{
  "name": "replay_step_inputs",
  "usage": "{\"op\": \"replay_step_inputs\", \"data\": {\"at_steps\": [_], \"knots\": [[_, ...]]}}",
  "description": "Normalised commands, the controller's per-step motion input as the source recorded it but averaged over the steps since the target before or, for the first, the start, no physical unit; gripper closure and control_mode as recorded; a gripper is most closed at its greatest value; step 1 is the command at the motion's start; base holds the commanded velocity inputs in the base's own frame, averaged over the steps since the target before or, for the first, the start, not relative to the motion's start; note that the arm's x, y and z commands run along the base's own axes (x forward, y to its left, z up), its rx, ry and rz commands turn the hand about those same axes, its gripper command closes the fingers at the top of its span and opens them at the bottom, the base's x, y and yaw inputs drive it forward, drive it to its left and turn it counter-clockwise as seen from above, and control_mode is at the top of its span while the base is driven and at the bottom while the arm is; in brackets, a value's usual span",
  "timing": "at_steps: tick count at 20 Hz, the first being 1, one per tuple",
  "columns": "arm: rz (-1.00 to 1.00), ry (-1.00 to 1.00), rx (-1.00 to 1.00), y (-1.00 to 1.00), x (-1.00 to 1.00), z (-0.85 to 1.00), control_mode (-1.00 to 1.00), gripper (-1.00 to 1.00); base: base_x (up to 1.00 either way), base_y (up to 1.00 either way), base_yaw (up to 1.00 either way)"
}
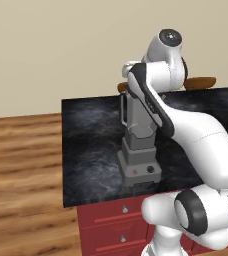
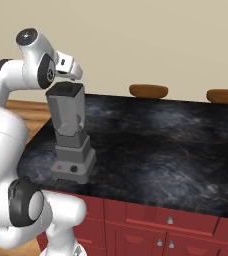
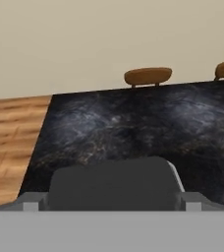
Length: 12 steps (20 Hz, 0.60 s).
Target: Open the blender lid, put the peach in the blender, close the lid, and start the blender.
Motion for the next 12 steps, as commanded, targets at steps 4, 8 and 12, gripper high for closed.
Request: {"op": "replay_step_inputs", "data": {"at_steps": [4,8,12], "knots": [[0.00,-0.04,0.00,0.00,-0.55,0.23,-1.00,-1.00,0.00,0.00,0.00],[-0.01,0.00,0.00,0.00,-0.98,0.00,-1.00,-1.00,0.00,0.00,0.00],[-0.10,0.00,-0.01,0.06,-1.00,-0.13,-1.00,-1.00,0.00,0.00,0.00]]}}
